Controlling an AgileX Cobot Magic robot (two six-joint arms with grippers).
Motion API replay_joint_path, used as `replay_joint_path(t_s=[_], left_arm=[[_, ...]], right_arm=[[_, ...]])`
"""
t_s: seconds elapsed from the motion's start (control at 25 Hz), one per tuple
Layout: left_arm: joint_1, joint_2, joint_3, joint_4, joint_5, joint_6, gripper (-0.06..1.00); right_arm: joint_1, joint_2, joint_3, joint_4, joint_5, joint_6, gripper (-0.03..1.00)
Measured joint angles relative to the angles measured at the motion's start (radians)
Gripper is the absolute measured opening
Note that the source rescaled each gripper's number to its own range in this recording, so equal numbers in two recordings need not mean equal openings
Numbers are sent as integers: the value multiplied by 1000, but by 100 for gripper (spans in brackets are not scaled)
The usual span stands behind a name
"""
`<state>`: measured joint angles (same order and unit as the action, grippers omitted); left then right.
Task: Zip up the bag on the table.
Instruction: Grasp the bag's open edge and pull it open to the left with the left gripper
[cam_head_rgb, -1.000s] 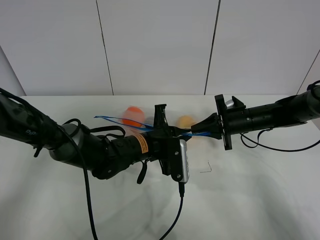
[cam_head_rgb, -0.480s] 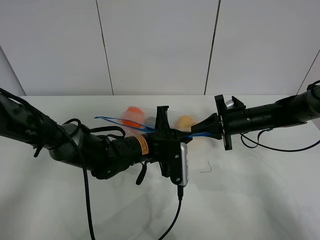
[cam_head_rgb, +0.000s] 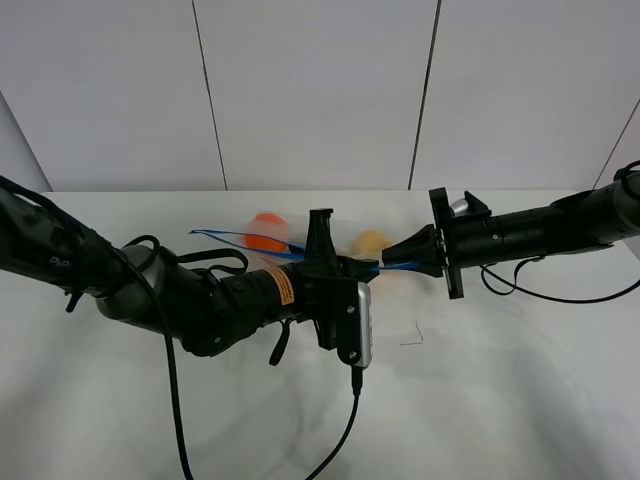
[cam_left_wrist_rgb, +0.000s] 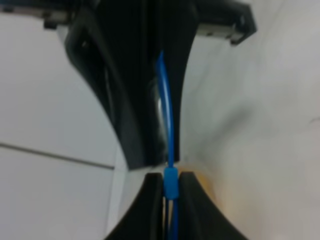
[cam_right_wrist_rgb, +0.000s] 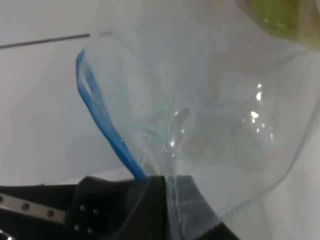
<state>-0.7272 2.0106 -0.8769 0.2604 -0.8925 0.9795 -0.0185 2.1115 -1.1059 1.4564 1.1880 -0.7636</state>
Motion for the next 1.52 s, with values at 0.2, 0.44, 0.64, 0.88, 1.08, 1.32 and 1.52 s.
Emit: replay_joint_path(t_s=[0.2,0.44,0.64,0.88,1.08,1.32,1.52], left_arm=[[70,0,0,-35,7,29,0],[149,0,1,-99,13,165,0],[210,-1,64,-123,-42,234,0],[243,-38,173,-165,-50,249,0],[294,-62,214,-208,-49,261,0],[359,-85,252,-213,-43,280,0],[419,-88,252,-220,-42,281,0]], right_arm=[[0,0,-3,11,-8,0,0],[0,0,-4,26,-8,0,0],[0,0,-6,22,-8,0,0],[0,0,-6,1,-5,0,0],[0,0,-6,0,3,0,0],[0,0,-6,0,8,0,0],[0,0,-6,1,8,0,0]])
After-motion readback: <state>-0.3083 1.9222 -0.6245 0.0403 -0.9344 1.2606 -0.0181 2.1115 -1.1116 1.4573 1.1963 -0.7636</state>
